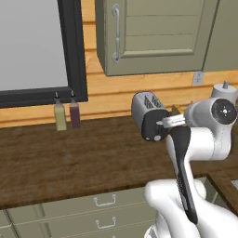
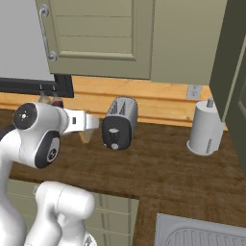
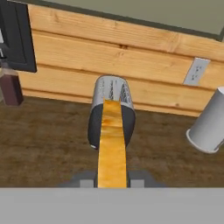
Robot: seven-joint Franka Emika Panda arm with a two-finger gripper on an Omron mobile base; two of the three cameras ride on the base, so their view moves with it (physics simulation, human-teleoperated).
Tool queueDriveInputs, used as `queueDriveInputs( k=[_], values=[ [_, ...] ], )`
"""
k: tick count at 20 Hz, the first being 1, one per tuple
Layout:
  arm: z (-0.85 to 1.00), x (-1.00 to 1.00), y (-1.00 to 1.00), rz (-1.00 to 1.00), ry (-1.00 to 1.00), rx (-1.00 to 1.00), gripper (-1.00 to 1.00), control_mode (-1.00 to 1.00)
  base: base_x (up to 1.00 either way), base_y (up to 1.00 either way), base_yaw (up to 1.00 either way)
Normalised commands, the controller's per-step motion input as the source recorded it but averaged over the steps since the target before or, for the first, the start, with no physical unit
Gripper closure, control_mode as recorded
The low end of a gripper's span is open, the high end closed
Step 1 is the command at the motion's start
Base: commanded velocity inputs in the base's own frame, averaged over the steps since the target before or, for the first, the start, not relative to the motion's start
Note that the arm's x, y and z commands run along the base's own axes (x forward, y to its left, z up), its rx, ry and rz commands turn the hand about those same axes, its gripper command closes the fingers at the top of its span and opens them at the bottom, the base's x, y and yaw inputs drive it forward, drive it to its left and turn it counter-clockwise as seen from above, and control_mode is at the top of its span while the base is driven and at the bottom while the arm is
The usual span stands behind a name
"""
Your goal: Start the toaster. Once the lever pops up, take the bread to the plate on the dining counter.
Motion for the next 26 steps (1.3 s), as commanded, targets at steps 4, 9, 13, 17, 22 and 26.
queueDriveInputs(
  k=[4, 9, 13, 17, 22, 26],
  values=[
    [-0.21, 0.00, 0.02, 0.00, 0.05, -0.07, 1.00, 1.00, -0.01, 0.12, -0.04],
    [0.00, 0.00, 0.00, 0.00, 0.00, 0.00, 1.00, 1.00, -0.07, 0.62, -0.27],
    [0.00, 0.00, 0.00, 0.00, 0.00, 0.00, 1.00, 1.00, -0.17, 0.85, -0.45],
    [0.00, 0.00, 0.00, 0.00, 0.00, 0.00, 1.00, 1.00, -0.61, 0.36, -0.62],
    [0.00, 0.00, 0.00, 0.00, 0.00, 0.00, 1.00, 1.00, -0.70, 0.12, -0.74],
    [0.00, 0.00, 0.00, 0.00, 0.00, 0.00, 1.00, 1.00, -0.42, 0.03, -0.87]
  ],
)
